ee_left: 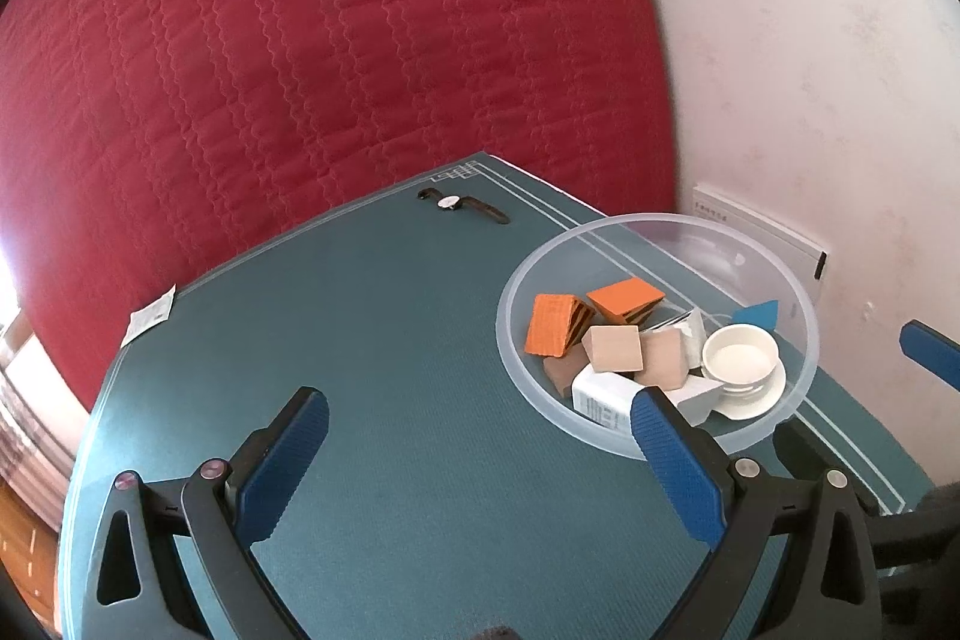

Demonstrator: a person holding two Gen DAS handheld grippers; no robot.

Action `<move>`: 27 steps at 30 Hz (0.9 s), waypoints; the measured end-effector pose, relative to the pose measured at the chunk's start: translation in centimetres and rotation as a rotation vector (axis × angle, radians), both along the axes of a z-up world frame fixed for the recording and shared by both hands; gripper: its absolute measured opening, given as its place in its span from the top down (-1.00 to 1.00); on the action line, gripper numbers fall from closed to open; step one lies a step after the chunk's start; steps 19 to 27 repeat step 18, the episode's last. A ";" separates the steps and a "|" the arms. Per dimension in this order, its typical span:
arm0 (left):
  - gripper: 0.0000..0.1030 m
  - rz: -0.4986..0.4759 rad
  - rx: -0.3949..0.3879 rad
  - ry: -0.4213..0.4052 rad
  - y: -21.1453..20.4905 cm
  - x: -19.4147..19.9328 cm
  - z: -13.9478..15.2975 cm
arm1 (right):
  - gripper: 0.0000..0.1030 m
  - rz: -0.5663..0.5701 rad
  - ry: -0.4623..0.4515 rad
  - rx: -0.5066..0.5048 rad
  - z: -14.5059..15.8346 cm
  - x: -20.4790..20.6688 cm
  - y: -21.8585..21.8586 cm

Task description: Organize rigid objects

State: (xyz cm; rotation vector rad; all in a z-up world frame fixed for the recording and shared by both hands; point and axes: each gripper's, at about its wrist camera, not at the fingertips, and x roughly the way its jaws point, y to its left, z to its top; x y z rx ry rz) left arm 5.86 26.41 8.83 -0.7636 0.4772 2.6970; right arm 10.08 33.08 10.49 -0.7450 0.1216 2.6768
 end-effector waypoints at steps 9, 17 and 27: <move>-0.99 -0.005 -0.003 -0.001 0.2 0.2 -0.1 | -0.99 0.001 -0.007 0.000 -0.1 0.0 -0.2; -0.99 -0.013 -0.008 0.001 -0.1 0.4 -0.3 | -0.99 0.000 -0.013 0.001 -0.1 0.1 -0.2; -0.99 -0.012 -0.009 0.000 -0.1 0.4 -0.3 | -0.99 0.000 -0.014 0.001 -0.1 0.1 -0.2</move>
